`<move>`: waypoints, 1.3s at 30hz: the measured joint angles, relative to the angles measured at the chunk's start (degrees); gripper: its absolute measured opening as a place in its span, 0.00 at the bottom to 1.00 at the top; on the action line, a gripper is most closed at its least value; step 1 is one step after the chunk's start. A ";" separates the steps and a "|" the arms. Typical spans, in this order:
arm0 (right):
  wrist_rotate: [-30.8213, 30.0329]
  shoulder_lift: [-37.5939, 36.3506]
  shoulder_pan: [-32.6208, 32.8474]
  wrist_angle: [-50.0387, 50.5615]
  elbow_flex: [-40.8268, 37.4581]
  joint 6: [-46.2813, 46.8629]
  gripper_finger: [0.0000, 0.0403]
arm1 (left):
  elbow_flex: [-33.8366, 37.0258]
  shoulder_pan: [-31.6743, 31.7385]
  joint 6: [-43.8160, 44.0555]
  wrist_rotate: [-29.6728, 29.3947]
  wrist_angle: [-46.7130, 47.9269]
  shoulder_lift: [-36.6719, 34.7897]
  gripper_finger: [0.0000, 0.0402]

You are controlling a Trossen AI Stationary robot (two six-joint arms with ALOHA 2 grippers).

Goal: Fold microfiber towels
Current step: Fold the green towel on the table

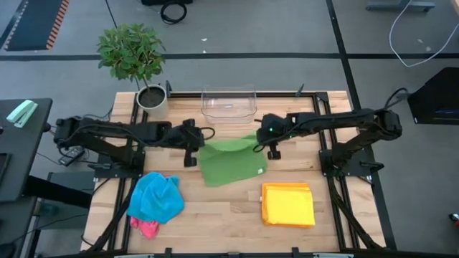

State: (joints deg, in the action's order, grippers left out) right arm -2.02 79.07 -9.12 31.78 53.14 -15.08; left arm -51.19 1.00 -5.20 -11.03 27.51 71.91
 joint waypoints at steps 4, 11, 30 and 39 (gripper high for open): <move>0.16 0.56 4.71 -0.05 -1.81 3.06 0.01 | -0.04 -5.78 6.84 2.75 1.11 3.06 0.02; -1.25 2.55 10.03 -4.09 -6.88 11.07 0.01 | 0.08 -15.39 12.38 2.07 -2.30 15.16 0.02; 0.14 7.91 14.92 -7.82 -9.46 16.73 0.01 | 0.05 -16.74 24.12 3.59 -6.84 20.34 0.23; 0.17 7.89 14.90 -7.72 -9.46 17.45 0.01 | 0.03 -10.03 22.75 5.99 -0.46 8.87 0.44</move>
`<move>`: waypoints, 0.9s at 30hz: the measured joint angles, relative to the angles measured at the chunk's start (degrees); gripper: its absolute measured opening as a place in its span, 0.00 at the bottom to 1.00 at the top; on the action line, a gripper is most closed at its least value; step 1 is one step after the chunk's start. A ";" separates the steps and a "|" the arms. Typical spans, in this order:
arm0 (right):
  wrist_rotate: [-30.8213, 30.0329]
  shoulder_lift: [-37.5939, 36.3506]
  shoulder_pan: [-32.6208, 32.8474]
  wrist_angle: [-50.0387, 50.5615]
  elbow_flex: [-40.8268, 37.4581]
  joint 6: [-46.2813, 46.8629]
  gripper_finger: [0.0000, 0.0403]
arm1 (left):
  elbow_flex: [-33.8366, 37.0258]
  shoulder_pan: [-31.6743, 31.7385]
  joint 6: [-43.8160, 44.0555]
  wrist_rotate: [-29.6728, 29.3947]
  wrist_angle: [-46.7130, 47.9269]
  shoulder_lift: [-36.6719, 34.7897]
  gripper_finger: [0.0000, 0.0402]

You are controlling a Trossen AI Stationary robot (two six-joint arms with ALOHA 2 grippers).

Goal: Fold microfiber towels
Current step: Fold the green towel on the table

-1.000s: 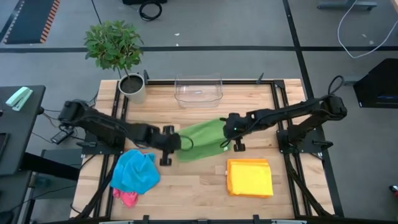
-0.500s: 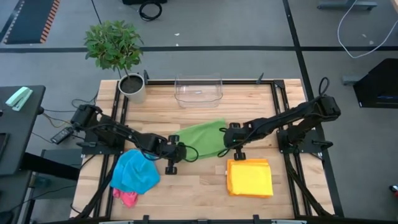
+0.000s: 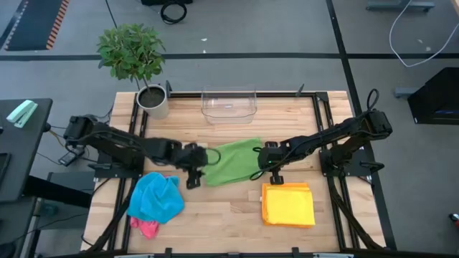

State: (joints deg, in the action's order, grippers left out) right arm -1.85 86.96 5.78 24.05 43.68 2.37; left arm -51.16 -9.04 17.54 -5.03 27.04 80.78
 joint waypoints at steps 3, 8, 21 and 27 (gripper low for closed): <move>0.00 0.00 0.00 -0.04 0.00 0.03 0.01 | 2.43 5.64 -1.70 0.68 -3.47 0.98 0.39; -0.02 -0.02 0.00 -0.54 0.00 0.57 0.01 | 8.29 11.47 -0.21 5.86 -13.56 4.85 0.12; 0.20 2.01 0.00 0.05 -0.04 0.46 0.01 | 8.81 15.77 -1.17 2.68 -16.19 13.76 0.02; 0.45 3.29 -0.01 0.09 0.02 0.64 0.01 | 9.09 18.62 -0.37 -1.62 -11.98 10.22 0.02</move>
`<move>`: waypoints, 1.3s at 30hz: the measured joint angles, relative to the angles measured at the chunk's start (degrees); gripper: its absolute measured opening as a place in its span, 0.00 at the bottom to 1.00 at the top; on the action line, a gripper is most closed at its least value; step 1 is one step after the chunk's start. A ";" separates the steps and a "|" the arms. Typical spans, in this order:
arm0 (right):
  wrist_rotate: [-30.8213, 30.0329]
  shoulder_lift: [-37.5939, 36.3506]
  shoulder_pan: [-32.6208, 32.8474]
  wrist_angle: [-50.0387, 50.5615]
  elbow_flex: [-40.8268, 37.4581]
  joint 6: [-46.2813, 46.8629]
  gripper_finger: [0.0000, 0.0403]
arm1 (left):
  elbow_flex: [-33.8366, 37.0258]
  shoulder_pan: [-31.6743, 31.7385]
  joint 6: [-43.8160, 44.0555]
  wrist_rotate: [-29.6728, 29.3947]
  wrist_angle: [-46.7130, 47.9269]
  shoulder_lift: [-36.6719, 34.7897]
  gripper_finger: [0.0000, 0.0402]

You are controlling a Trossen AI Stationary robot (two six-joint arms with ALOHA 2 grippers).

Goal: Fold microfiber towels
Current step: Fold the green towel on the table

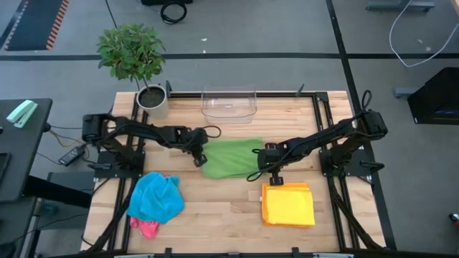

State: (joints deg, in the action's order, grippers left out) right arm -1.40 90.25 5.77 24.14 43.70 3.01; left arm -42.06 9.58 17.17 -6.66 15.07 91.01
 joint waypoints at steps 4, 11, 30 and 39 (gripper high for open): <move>0.18 0.63 0.00 -0.74 0.00 0.01 0.01 | 0.02 1.52 0.47 -1.91 2.79 -2.46 0.02; 0.42 0.15 -0.01 -2.54 1.09 0.13 0.02 | -0.04 1.06 0.24 3.66 -1.22 -5.27 0.03; 7.63 -1.76 -4.74 9.54 11.45 7.77 0.40 | -0.02 -2.07 1.67 6.93 -3.10 -4.75 0.03; 10.46 -0.67 -13.61 -7.99 2.61 13.88 0.03 | -0.07 -6.42 5.55 11.46 -5.54 0.98 0.02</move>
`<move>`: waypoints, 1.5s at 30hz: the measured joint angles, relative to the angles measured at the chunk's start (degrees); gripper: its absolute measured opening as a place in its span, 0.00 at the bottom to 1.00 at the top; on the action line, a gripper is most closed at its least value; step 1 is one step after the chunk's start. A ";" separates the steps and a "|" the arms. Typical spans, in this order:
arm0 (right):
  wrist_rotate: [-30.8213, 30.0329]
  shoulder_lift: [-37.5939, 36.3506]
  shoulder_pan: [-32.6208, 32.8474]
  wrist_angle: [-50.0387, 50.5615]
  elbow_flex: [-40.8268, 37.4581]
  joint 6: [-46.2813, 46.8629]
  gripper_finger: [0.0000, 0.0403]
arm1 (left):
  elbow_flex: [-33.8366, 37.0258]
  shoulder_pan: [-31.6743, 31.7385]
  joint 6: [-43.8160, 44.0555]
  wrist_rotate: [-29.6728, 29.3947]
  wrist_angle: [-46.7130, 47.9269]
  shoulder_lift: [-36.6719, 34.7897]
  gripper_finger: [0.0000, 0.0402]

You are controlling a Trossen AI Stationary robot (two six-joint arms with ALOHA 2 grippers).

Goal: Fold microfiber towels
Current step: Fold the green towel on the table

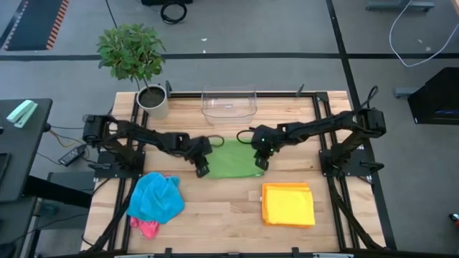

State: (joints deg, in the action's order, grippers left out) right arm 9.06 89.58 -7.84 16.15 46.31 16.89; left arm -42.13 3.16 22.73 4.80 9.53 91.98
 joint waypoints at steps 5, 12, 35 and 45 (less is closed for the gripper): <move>-3.09 0.00 0.08 -5.59 -5.19 2.59 0.01 | -0.30 -2.52 0.23 -0.12 -1.57 3.28 0.01; -16.34 -0.25 -0.72 -5.92 -6.69 11.88 0.01 | -0.32 0.44 4.78 -8.67 -1.73 4.77 0.02; -9.94 7.09 13.99 -12.75 -2.08 23.64 0.00 | 1.06 -0.57 -5.29 -3.60 1.34 -7.92 0.02; -11.57 9.55 12.70 -11.85 -1.80 24.79 0.00 | 2.54 2.73 -5.40 -6.34 -0.62 0.76 0.03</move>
State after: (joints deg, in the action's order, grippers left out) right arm -2.51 99.13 4.87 4.30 44.51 41.68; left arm -39.59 5.89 17.32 -1.54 8.91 92.74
